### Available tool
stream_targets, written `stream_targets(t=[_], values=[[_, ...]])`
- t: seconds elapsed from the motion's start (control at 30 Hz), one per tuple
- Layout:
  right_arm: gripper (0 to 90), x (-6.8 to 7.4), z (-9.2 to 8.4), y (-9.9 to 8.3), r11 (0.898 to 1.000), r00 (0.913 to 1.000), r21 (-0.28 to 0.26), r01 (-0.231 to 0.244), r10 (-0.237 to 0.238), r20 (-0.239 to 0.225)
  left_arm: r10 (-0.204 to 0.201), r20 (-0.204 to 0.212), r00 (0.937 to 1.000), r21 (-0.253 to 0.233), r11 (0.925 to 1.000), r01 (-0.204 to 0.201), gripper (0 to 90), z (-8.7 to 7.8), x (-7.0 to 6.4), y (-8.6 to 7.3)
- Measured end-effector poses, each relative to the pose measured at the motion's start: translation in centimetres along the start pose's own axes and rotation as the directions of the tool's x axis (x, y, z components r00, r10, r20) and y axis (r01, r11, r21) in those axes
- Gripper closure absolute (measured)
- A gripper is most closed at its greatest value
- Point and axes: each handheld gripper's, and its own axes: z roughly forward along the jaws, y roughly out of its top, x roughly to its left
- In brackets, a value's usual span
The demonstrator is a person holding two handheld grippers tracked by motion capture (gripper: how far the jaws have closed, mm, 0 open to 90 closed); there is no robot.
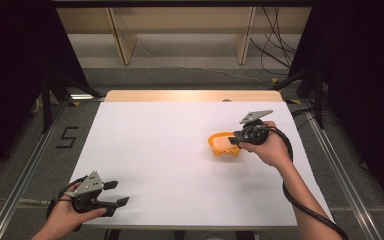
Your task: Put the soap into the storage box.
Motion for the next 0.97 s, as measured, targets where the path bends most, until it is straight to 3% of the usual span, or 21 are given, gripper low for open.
stream_targets(t=[0.03, 0.1, 0.17, 0.2, 0.27, 0.3, 0.33, 0.37, 0.43, 0.53, 0.6, 0.67, 0.73, 0.77, 0.87, 0.9, 0.97], values=[[65.9, 0.2, -0.3, -0.2, 1.0, 0.9996, 0.002, -0.026, 0.026, 0.008, 0.025, -0.007, 0.9997, -0.01, 0.9996, -0.025, 29.3, 0.0, 0.1, 0.0], [65.5, 0.6, -0.6, -0.9, 0.998, 0.9979, -0.024, -0.06, 0.061, 0.022, 0.012, -0.002, 0.9999, -0.011, 0.9999, -0.012, 29.3, 0.0, 0.0, 0.0], [64.4, 1.0, -1.1, -1.5, 0.996, 0.9963, -0.01, -0.084, 0.084, 0.02, 0.001, -0.011, 0.9999, 0.006, 1.0, -0.001, 29.2, 0.0, 0.0, 0.0], [64.2, 1.1, -1.2, -2.0, 0.997, 0.9962, -0.024, -0.08, 0.081, 0.032, -0.005, -0.001, 1.0, -0.006, 1.0, 0.005, 29.3, 0.0, 0.0, 0.0], [62.8, 1.5, -1.5, -2.9, 0.995, 0.9945, -0.02, -0.098, 0.099, 0.034, 0.027, -0.004, 0.9996, -0.007, 0.9996, -0.027, 29.3, 0.1, 0.1, 0.0], [61.9, 1.5, -1.8, -3.3, 0.996, 0.9951, 0.0, -0.095, 0.095, 0.03, 0.012, -0.001, 0.9999, 0.018, 0.9998, -0.012, 29.3, 0.0, 0.1, 0.0], [60.7, 1.8, -1.8, -3.7, 0.993, 0.9925, -0.015, -0.117, 0.118, 0.032, 0.021, -0.008, 0.9997, 0.026, 0.9994, -0.021, 29.3, -0.1, 0.1, 0.1], [59.8, 1.8, -1.9, -4.3, 0.993, 0.992, -0.014, -0.121, 0.122, 0.034, 0.017, -0.021, 0.9996, 0.012, 0.9998, -0.016, 29.3, 0.1, 0.0, 0.0], [58.6, 2.0, -1.9, -5.3, 0.991, 0.9903, -0.007, -0.135, 0.135, 0.033, 0.05, -0.009, 0.9987, 0.024, 0.9985, -0.05, 29.3, -0.1, 0.2, 0.1], [56.9, 2.1, -2.2, -6.5, 0.988, 0.9872, 0.016, -0.157, 0.156, 0.034, 0.05, -0.005, 0.9987, 0.022, 0.9985, -0.05, 29.3, 0.0, 0.2, 0.1], [55.7, 2.2, -2.2, -7.4, 0.987, 0.9857, -0.009, -0.162, 0.162, 0.046, 0.021, -0.001, 0.9998, 0.01, 0.9997, -0.021, 29.3, 0.1, 0.0, 0.0], [54.8, 2.3, -2.4, -7.9, 0.984, 0.9826, 0.009, -0.179, 0.178, 0.052, 0.021, -0.001, 0.9998, 0.008, 0.9997, -0.021, 29.3, 0.1, 0.0, 0.0], [54.2, 2.5, -2.5, -8.4, 0.977, 0.9747, -0.019, -0.213, 0.214, 0.064, 0.044, -0.005, 0.999, 0.019, 0.9988, -0.044, 29.2, 0.0, 0.2, 0.1], [54.2, 2.4, -2.5, -8.7, 0.977, 0.9751, -0.038, -0.208, 0.211, 0.07, 0.047, -0.005, 0.9989, 0.019, 0.9987, -0.047, 29.3, 0.0, 0.2, 0.1], [53.3, 2.3, -2.7, -9.3, 0.965, 0.9642, -0.068, -0.253, 0.257, 0.065, 0.007, 0.002, 1.0, 0.012, 0.9999, -0.007, 29.3, 0.1, -0.1, 0.0], [53.0, 2.4, -2.7, -9.4, 0.959, 0.9585, -0.079, -0.272, 0.277, 0.066, 0.013, -0.001, 0.9999, 0.018, 0.9998, -0.013, 29.3, 0.1, -0.1, 0.0], [52.1, 2.2, -2.7, -9.6, 0.958, 0.9576, -0.08, -0.276, 0.282, 0.06, 0.035, 0.0, 0.9994, 0.026, 0.9991, -0.035, 29.3, 0.0, 0.0, 0.1]])
